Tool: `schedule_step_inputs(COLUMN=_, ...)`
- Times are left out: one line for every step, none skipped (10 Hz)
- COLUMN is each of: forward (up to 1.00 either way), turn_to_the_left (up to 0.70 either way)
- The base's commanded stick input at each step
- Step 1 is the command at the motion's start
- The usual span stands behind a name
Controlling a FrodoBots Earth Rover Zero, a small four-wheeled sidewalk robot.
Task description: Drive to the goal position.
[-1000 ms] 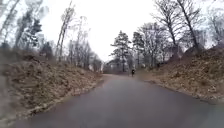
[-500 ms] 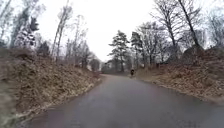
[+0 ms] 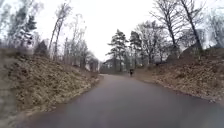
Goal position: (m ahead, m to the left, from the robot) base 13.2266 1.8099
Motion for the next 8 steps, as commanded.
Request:
schedule_step_inputs(forward=1.0, turn_to_the_left=0.01)
schedule_step_inputs(forward=1.0, turn_to_the_left=0.01)
schedule_step_inputs(forward=1.0, turn_to_the_left=0.01)
schedule_step_inputs(forward=1.0, turn_to_the_left=0.01)
schedule_step_inputs(forward=1.0, turn_to_the_left=0.01)
schedule_step_inputs(forward=1.0, turn_to_the_left=0.01)
schedule_step_inputs(forward=1.0, turn_to_the_left=0.01)
schedule_step_inputs(forward=1.0, turn_to_the_left=0.01)
